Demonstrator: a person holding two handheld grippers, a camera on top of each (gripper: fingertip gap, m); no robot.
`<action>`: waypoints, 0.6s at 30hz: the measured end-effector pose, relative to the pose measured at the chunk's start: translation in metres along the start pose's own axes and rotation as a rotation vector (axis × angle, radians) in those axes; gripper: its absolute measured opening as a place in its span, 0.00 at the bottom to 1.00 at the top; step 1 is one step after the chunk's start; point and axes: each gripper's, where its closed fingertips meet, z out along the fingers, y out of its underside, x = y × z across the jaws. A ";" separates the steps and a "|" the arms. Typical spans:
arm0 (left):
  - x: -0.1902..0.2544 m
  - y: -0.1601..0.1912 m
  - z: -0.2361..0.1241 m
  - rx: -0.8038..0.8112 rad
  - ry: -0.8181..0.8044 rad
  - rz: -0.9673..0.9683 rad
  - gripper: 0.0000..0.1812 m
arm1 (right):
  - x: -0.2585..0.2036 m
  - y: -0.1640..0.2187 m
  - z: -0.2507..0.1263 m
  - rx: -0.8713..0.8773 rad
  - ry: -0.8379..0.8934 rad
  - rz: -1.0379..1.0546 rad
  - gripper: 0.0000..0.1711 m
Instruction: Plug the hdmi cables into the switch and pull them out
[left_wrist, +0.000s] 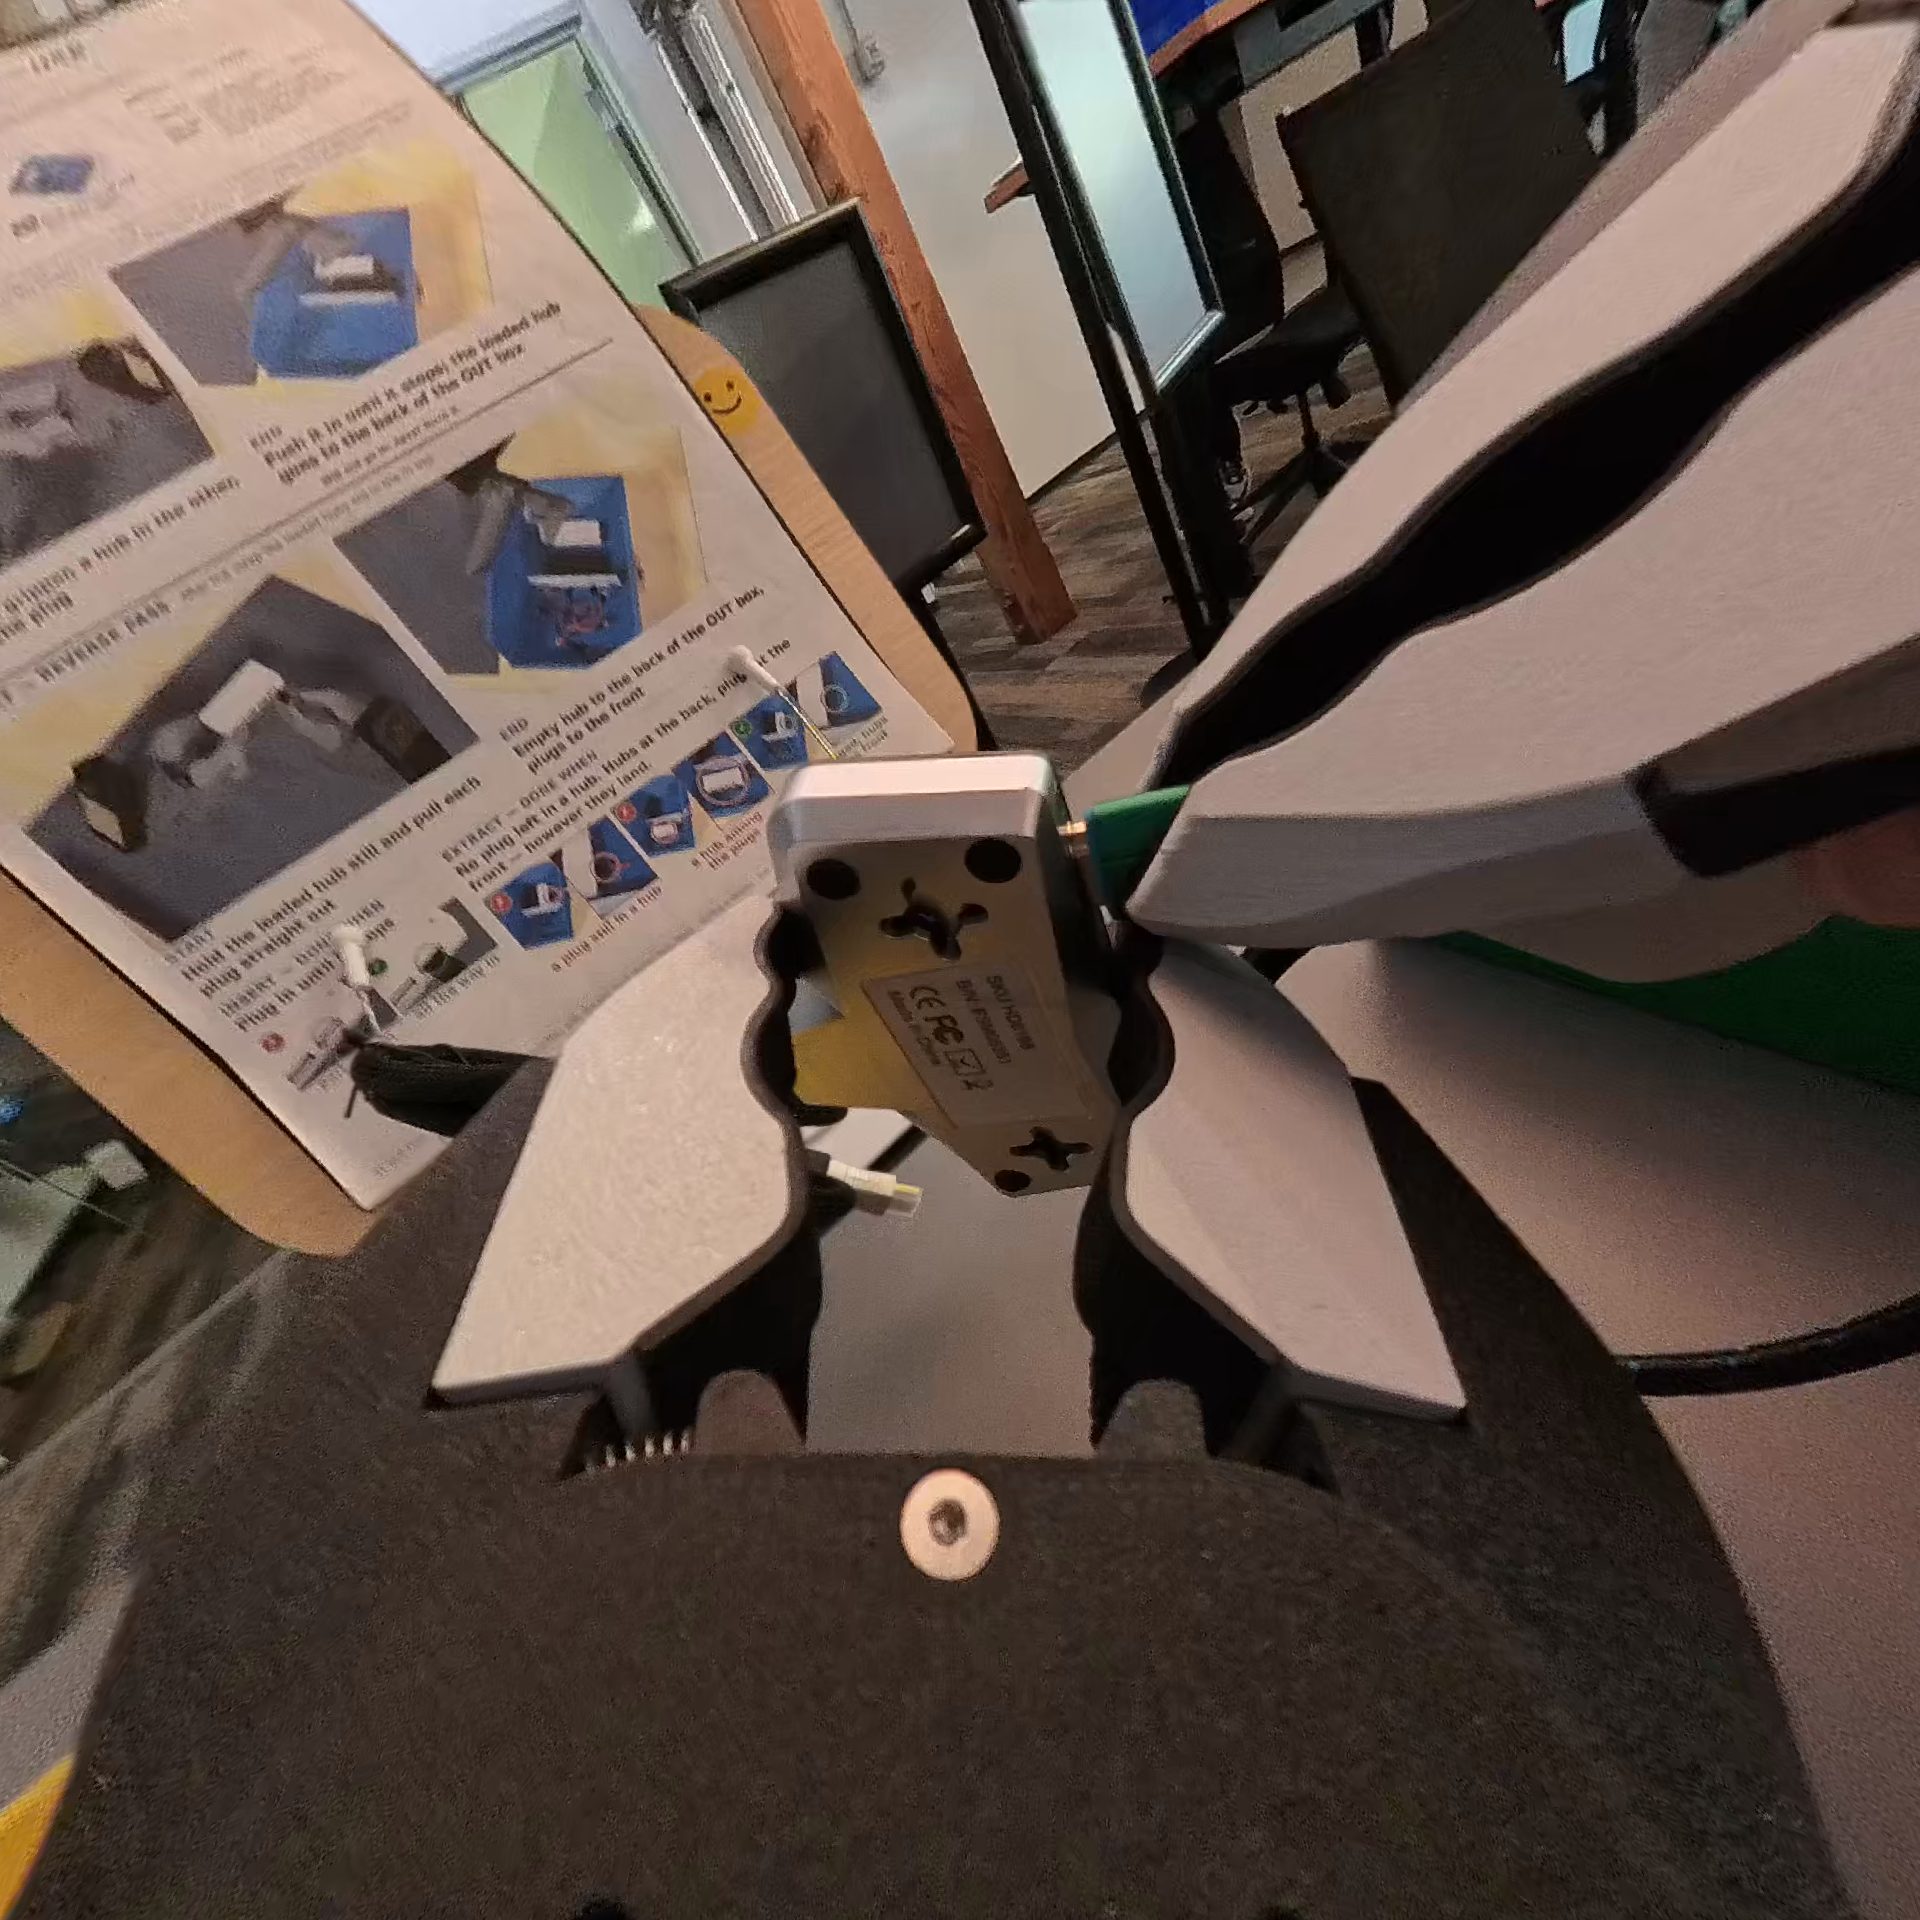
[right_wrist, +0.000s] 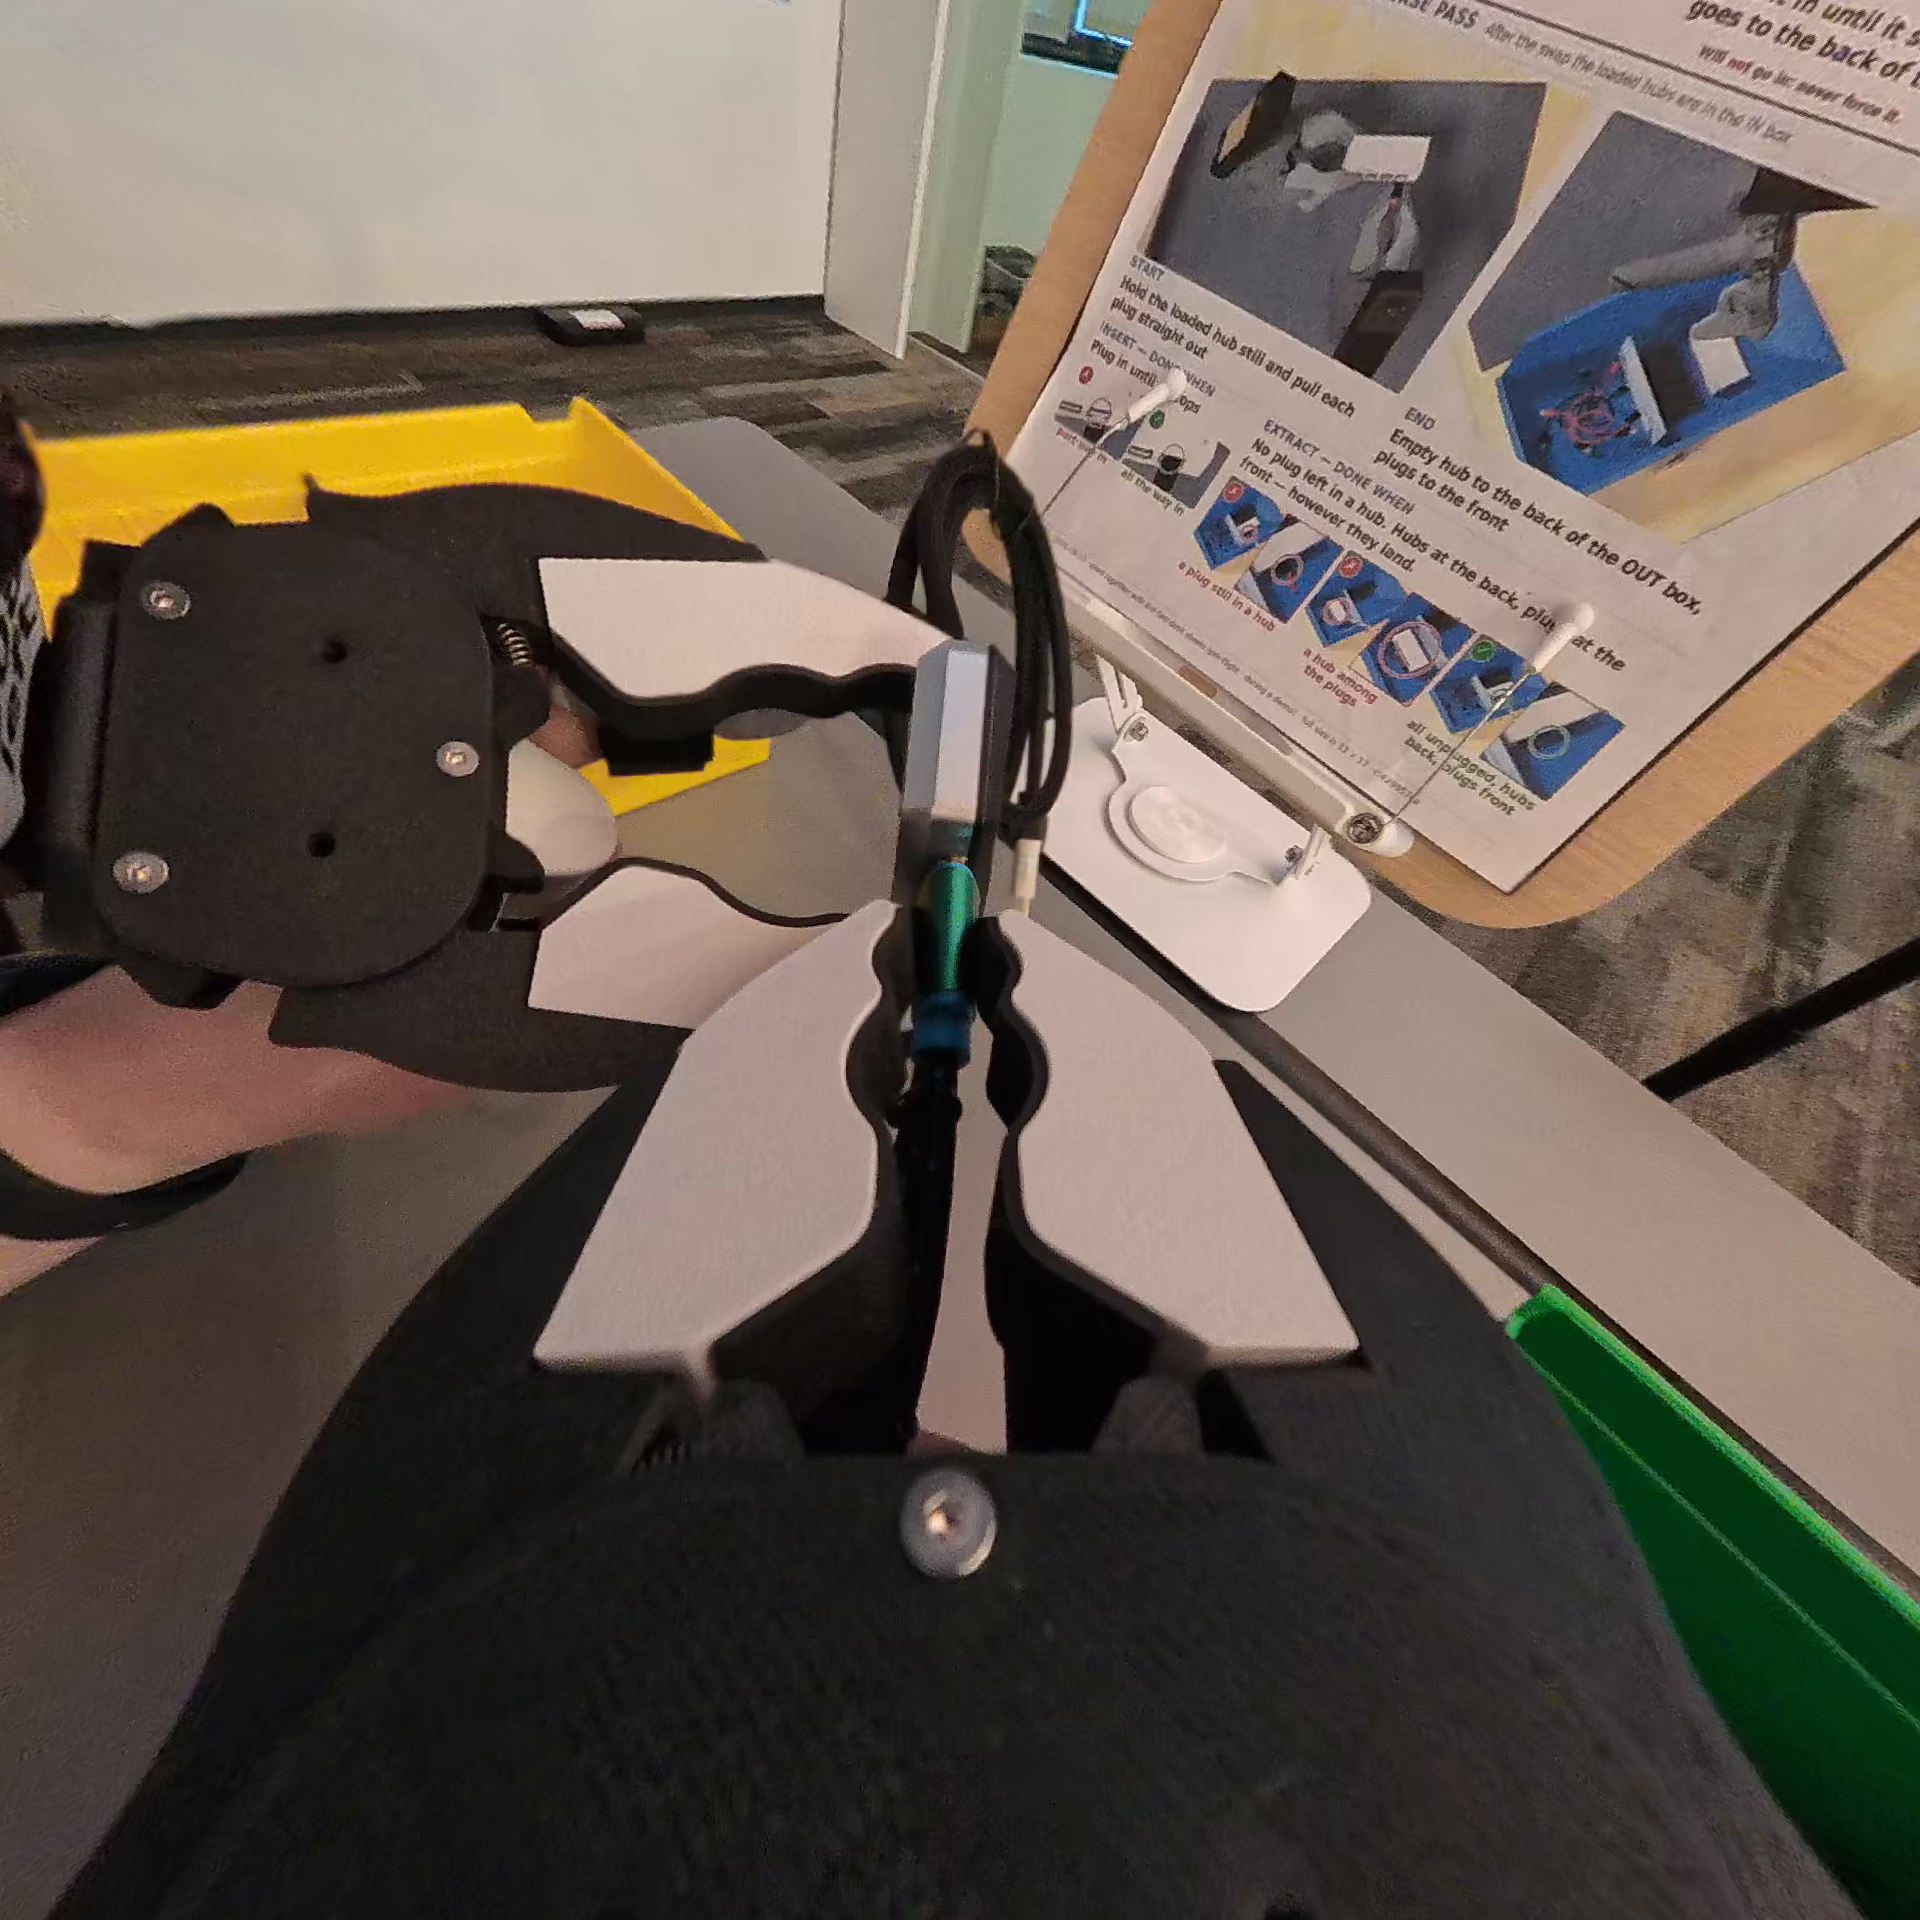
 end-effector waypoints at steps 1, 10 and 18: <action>-0.001 -0.003 -0.001 0.011 -0.010 0.021 0.33 | 0.000 -0.002 -0.002 0.013 -0.013 0.012 0.06; -0.008 -0.005 -0.006 -0.016 -0.033 0.119 0.33 | -0.004 -0.005 0.000 0.018 0.055 -0.062 0.06; -0.008 -0.015 -0.010 0.021 0.009 0.029 0.33 | -0.005 -0.016 -0.008 0.093 -0.043 -0.023 0.06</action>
